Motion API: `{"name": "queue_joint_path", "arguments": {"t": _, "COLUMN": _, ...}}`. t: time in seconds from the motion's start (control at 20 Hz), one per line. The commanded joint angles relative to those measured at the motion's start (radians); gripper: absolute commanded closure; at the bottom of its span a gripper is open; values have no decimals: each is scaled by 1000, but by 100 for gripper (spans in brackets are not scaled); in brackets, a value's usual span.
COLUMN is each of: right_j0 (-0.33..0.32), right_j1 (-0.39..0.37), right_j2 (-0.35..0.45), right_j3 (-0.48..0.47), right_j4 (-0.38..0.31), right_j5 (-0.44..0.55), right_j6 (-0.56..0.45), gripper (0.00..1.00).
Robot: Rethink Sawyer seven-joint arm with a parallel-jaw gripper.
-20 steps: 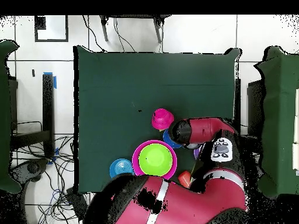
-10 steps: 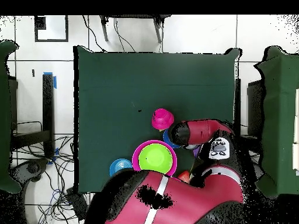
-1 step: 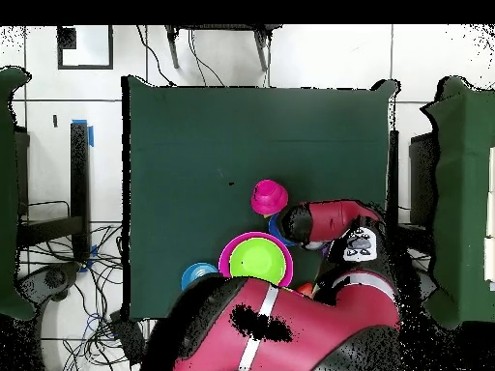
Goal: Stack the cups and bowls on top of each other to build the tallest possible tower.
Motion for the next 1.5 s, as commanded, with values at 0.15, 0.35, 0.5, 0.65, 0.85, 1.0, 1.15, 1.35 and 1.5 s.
{"name": "queue_joint_path", "arguments": {"t": 0.15, "right_j0": 32, "right_j1": -28, "right_j2": 48, "right_j3": 82, "right_j4": 1, "right_j5": 90, "right_j6": 42, "gripper": 0}}
{"name": "queue_joint_path", "arguments": {"t": 0.35, "right_j0": 46, "right_j1": -95, "right_j2": 34, "right_j3": 96, "right_j4": 9, "right_j5": 160, "right_j6": 7, "gripper": 0}}
{"name": "queue_joint_path", "arguments": {"t": 0.5, "right_j0": 51, "right_j1": -120, "right_j2": 28, "right_j3": 94, "right_j4": 8, "right_j5": 190, "right_j6": -3, "gripper": 0}}
{"name": "queue_joint_path", "arguments": {"t": 0.65, "right_j0": 56, "right_j1": -142, "right_j2": 26, "right_j3": 89, "right_j4": 2, "right_j5": 227, "right_j6": -22, "gripper": 0}}
{"name": "queue_joint_path", "arguments": {"t": 0.85, "right_j0": 56, "right_j1": -150, "right_j2": 20, "right_j3": 82, "right_j4": -23, "right_j5": 225, "right_j6": -23, "gripper": 0}}
{"name": "queue_joint_path", "arguments": {"t": 1.0, "right_j0": 42, "right_j1": -141, "right_j2": 26, "right_j3": 83, "right_j4": -35, "right_j5": 196, "right_j6": -23, "gripper": 0}}
{"name": "queue_joint_path", "arguments": {"t": 1.15, "right_j0": 38, "right_j1": -127, "right_j2": 30, "right_j3": 75, "right_j4": -42, "right_j5": 179, "right_j6": -21, "gripper": 0}}
{"name": "queue_joint_path", "arguments": {"t": 1.35, "right_j0": 4, "right_j1": -112, "right_j2": 67, "right_j3": 78, "right_j4": -37, "right_j5": 167, "right_j6": -60, "gripper": 0}}
{"name": "queue_joint_path", "arguments": {"t": 1.5, "right_j0": -41, "right_j1": -50, "right_j2": 116, "right_j3": 58, "right_j4": -18, "right_j5": 108, "right_j6": -53, "gripper": 0}}
